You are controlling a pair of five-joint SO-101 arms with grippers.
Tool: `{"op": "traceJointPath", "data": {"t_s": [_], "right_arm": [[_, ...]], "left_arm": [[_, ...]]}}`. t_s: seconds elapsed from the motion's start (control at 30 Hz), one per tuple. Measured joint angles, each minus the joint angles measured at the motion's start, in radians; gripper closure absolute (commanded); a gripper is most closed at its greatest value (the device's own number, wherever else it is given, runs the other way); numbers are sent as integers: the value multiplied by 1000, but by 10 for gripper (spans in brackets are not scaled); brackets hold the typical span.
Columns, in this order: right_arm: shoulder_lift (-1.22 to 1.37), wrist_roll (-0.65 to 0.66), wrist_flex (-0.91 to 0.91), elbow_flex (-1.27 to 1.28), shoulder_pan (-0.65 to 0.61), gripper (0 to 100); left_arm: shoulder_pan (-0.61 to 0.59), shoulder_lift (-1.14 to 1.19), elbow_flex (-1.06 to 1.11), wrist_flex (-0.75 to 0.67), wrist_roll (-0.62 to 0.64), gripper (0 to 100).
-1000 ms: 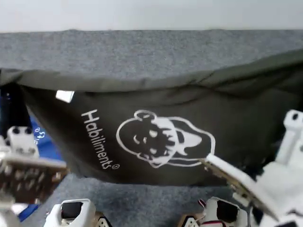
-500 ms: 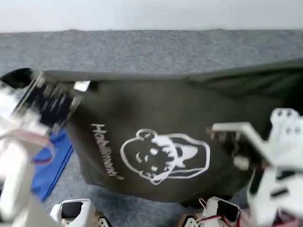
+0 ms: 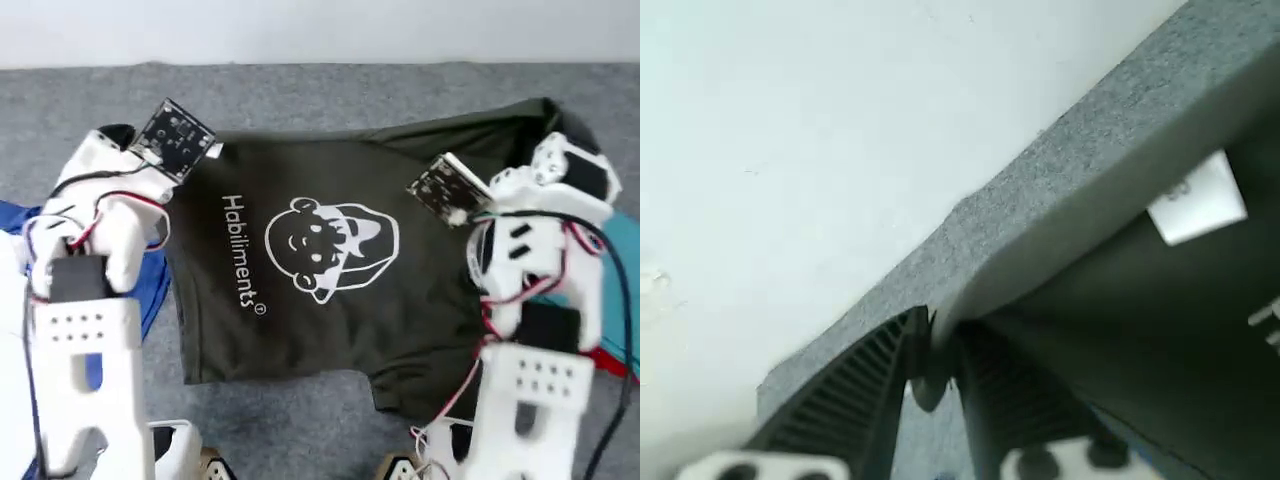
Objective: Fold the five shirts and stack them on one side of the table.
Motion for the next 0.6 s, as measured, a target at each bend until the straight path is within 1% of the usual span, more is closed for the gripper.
{"op": "traceJointPath", "data": {"t_s": [0.07,0.17,0.37,0.5,0.6], "right_arm": [[68,0,-78,3,-2,985],[166,3,-178,3,-14,985],[327,11,-330,3,-43,985],[417,52,-430,3,-49,985],[497,72,-494,-3,-52,985]], "left_arm": [[0,54,3,-38,0,986],[0,147,-20,-57,0,986],[0,371,-193,-61,2,986],[0,525,-325,-61,2,986],[3,598,-405,-61,2,986]]}}
